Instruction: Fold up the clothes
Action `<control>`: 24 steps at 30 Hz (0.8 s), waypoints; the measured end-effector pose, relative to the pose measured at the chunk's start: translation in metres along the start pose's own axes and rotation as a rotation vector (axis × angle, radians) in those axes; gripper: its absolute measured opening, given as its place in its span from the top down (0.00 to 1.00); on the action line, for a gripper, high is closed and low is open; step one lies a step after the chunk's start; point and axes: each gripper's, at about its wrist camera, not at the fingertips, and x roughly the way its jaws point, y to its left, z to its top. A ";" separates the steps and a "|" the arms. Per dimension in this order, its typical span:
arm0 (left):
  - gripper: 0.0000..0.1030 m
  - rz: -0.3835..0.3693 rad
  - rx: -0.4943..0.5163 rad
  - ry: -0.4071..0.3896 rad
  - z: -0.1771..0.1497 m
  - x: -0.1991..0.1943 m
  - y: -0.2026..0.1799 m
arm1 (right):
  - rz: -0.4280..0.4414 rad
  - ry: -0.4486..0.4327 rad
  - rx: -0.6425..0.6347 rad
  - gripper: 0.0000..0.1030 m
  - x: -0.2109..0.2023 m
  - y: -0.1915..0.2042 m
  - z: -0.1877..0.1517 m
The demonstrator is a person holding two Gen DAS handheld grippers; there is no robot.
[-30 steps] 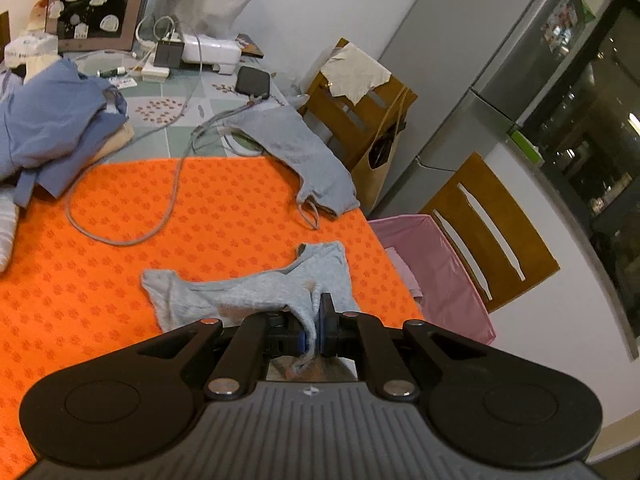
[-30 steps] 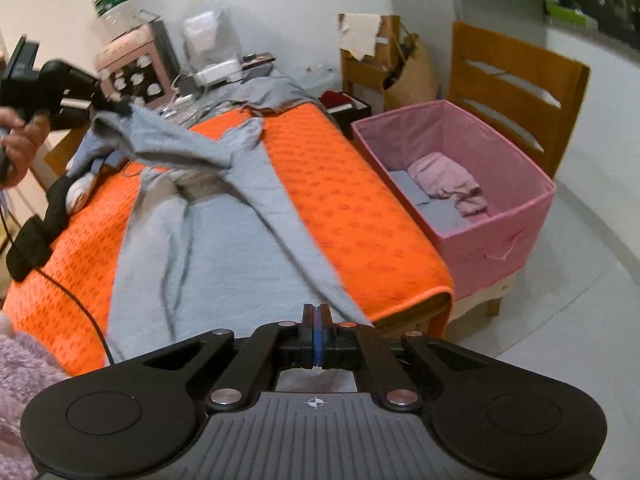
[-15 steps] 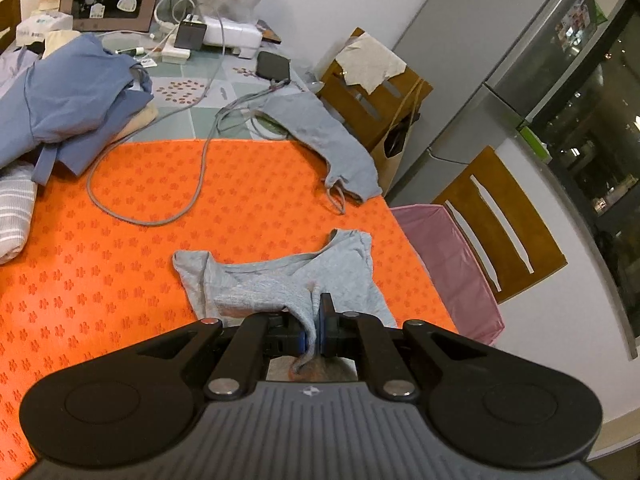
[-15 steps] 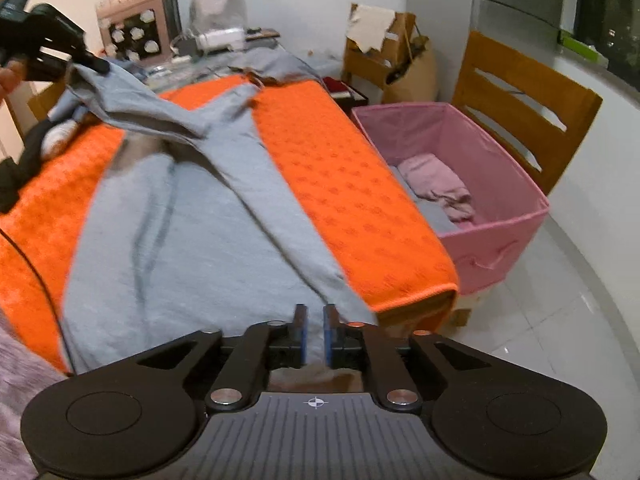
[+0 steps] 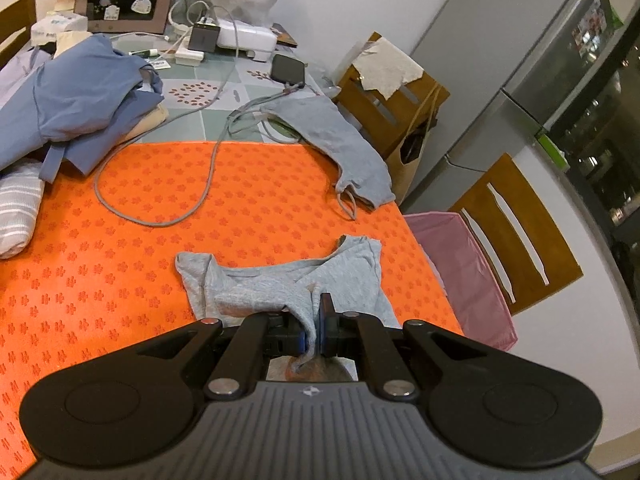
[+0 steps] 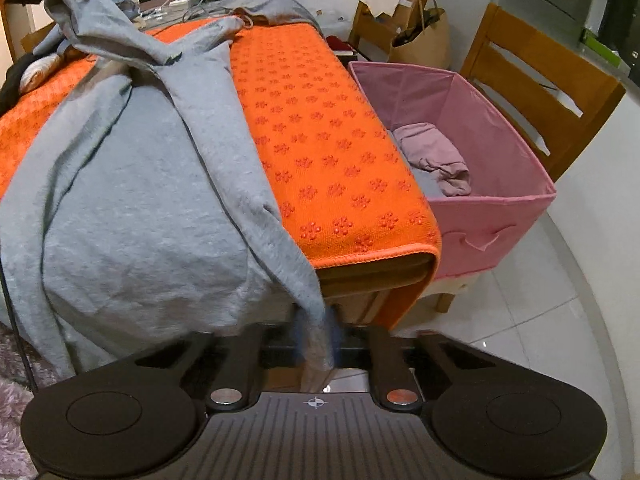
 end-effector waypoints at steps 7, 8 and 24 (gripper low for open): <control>0.94 -0.023 -0.020 -0.019 0.007 -0.011 0.010 | 0.041 -0.016 0.053 0.96 -0.049 0.011 0.011; 0.94 -0.027 -0.021 -0.021 0.007 -0.013 0.012 | 0.047 -0.011 0.051 0.96 -0.058 0.018 0.013; 0.94 -0.030 -0.009 0.036 -0.011 -0.027 0.056 | 0.141 0.129 0.067 0.96 -0.074 0.095 0.022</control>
